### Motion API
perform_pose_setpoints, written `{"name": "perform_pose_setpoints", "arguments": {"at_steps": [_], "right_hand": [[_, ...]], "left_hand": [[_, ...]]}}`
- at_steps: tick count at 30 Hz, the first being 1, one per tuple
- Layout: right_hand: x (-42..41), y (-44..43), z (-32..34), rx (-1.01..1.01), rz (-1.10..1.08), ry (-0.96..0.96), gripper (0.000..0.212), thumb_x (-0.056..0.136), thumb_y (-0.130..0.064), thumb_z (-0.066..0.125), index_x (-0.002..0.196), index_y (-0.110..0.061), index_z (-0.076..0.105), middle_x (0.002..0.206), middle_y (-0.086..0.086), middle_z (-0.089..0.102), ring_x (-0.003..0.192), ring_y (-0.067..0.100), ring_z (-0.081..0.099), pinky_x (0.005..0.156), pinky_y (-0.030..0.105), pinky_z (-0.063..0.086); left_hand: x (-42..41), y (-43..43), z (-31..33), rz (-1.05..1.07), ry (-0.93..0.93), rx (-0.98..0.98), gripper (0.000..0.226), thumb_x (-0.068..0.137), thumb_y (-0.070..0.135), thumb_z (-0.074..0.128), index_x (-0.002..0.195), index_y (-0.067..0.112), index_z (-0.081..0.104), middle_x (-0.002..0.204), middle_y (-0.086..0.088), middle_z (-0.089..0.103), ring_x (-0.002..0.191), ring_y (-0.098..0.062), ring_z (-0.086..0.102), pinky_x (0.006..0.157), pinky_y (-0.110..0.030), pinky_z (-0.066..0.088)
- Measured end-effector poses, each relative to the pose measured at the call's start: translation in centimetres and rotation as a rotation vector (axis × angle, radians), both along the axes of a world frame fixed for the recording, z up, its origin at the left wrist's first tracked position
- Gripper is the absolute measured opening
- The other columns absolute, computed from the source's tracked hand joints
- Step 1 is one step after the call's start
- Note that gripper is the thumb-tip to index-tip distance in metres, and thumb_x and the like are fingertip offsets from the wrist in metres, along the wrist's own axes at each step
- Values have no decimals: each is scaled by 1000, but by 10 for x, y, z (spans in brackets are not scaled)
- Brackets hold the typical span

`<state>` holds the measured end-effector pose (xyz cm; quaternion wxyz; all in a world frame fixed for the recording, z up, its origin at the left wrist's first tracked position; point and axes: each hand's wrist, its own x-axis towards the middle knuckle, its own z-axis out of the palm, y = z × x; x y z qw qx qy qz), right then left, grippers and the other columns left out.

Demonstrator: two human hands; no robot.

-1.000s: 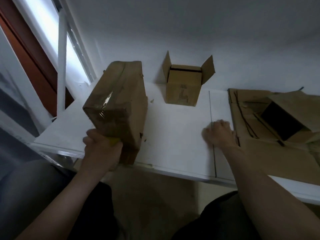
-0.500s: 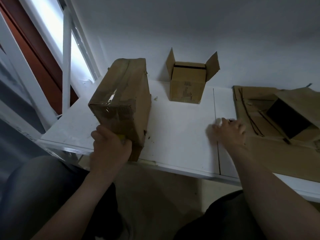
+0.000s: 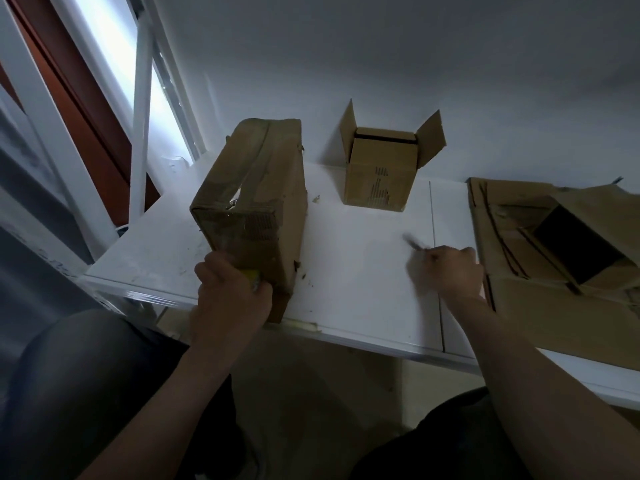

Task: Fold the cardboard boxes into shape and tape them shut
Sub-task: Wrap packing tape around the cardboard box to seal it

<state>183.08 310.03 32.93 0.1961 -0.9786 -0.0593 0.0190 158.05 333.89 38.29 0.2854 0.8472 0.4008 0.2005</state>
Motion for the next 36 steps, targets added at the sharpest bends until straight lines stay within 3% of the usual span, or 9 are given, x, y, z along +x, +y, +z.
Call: {"name": "perform_pose_setpoints", "arguments": {"at_steps": [5,7,11,17,21,25,29,33,36], "right_hand": [[-20,17,16,145,270,59,42,93,-46,57,86,-12,81,83,10,75,78,25,67,73,34,55],[-33,29,21,71,455,117,48,88,-58,55,80,-17,79,82,3,74,76,21,67,75,33,55],[-52,56,20,14,602,2,33,94,-51,59,74,-28,73,76,-9,71,74,15,65,72,31,51],[-50,71,16,-23,682,84,20,90,-50,65,92,-30,68,95,-7,68,88,21,66,78,35,54],[-57,84,5,-99,729,142,58,80,-63,71,127,-30,65,115,-5,50,104,20,59,89,38,50],[-60,88,0,-130,709,45,42,82,-43,79,116,-20,70,110,6,48,104,28,55,88,41,52],[-63,79,6,-35,641,101,26,84,-36,79,91,-18,61,90,1,62,85,24,62,69,31,46],[-79,77,27,242,607,129,17,85,-29,81,87,-20,66,85,2,69,77,16,63,70,30,50],[-105,88,51,482,543,119,31,82,-32,83,68,-19,58,85,0,71,74,8,63,63,18,45]], "left_hand": [[-5,5,-3,-38,-57,-53,57,89,35,71,107,36,17,114,3,31,87,-17,47,61,-27,35],[-7,8,-3,-48,-64,-87,57,90,34,70,106,37,16,113,5,29,87,-15,46,61,-27,35],[-8,11,-3,-49,-71,-150,53,92,31,69,109,32,18,116,4,31,89,-18,50,65,-30,37],[-9,16,-7,-23,-126,-225,48,95,28,66,109,31,20,118,3,36,80,-5,48,57,-22,33],[-8,23,-9,-4,-203,-352,43,96,26,62,111,31,22,122,1,39,86,-8,52,63,-28,40],[-10,32,-11,12,-222,-467,38,99,31,58,118,32,25,108,3,54,90,-15,57,71,-33,43],[-14,37,-15,17,-202,-542,28,101,38,55,123,35,38,101,10,55,86,-12,55,67,-31,44],[-17,39,-17,-43,-238,-608,16,101,39,56,117,41,53,105,15,52,92,-12,56,75,-36,53],[-20,39,-15,-73,-294,-655,11,101,35,57,107,43,62,107,19,54,94,-12,58,68,-33,53]]}}
